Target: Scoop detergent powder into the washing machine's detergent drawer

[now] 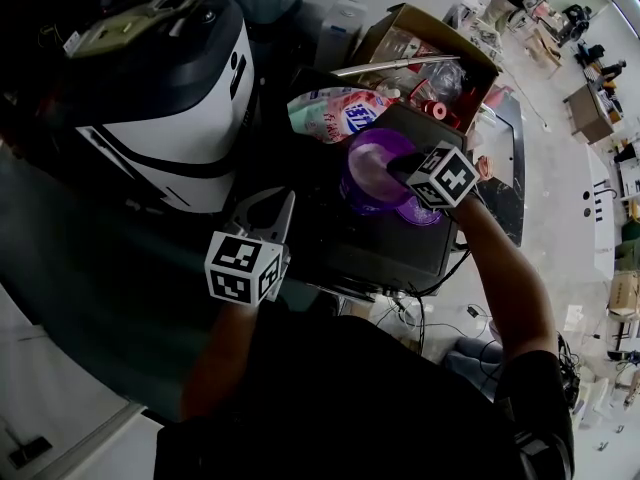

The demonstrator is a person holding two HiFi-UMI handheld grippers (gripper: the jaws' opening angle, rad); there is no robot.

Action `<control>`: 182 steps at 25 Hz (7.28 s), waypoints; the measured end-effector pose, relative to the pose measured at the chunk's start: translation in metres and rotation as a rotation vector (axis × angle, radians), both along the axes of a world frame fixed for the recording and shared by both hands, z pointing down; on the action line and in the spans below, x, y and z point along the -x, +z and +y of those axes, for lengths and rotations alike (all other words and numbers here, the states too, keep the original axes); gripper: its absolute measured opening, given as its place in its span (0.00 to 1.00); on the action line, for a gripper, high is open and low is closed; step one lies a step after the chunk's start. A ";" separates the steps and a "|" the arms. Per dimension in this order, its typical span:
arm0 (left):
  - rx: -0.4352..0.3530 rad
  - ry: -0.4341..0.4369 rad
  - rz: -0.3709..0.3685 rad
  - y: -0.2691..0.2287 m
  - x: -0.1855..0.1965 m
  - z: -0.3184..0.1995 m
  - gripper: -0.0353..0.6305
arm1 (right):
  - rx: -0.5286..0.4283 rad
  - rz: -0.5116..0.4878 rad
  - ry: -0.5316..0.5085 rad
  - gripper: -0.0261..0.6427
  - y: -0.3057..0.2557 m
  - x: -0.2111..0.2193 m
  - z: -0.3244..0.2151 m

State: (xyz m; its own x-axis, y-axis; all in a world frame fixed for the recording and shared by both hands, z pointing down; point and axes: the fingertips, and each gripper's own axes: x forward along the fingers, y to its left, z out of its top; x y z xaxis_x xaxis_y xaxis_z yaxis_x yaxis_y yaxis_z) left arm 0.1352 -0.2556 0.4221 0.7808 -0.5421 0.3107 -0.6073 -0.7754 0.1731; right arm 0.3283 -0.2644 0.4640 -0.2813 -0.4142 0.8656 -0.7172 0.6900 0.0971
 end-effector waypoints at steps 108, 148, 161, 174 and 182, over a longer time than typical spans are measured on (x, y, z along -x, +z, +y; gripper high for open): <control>-0.006 -0.126 -0.078 -0.008 0.007 0.036 0.06 | -0.085 -0.835 0.263 0.07 -0.060 -0.024 0.037; 0.013 -0.181 -0.016 0.012 0.236 0.080 0.06 | 0.048 -1.015 0.110 0.07 -0.058 0.291 0.094; 0.074 -0.123 -0.026 0.047 0.257 0.076 0.06 | 0.095 -1.012 0.246 0.07 0.008 0.318 0.108; 0.154 -0.129 -0.020 0.079 0.245 0.056 0.06 | 0.198 -0.969 0.279 0.07 0.066 0.325 0.101; 0.187 -0.169 0.001 0.095 0.245 0.049 0.06 | 0.226 -0.842 0.266 0.07 0.098 0.319 0.100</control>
State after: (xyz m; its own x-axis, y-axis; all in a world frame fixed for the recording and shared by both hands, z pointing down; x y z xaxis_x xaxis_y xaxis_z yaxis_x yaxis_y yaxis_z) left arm -0.1098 -0.2063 0.5168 0.6843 -0.5980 0.4174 -0.7253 -0.6171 0.3050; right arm 0.0089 -0.1645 0.5617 -0.7761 -0.4018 0.4860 -0.6286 0.4304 -0.6478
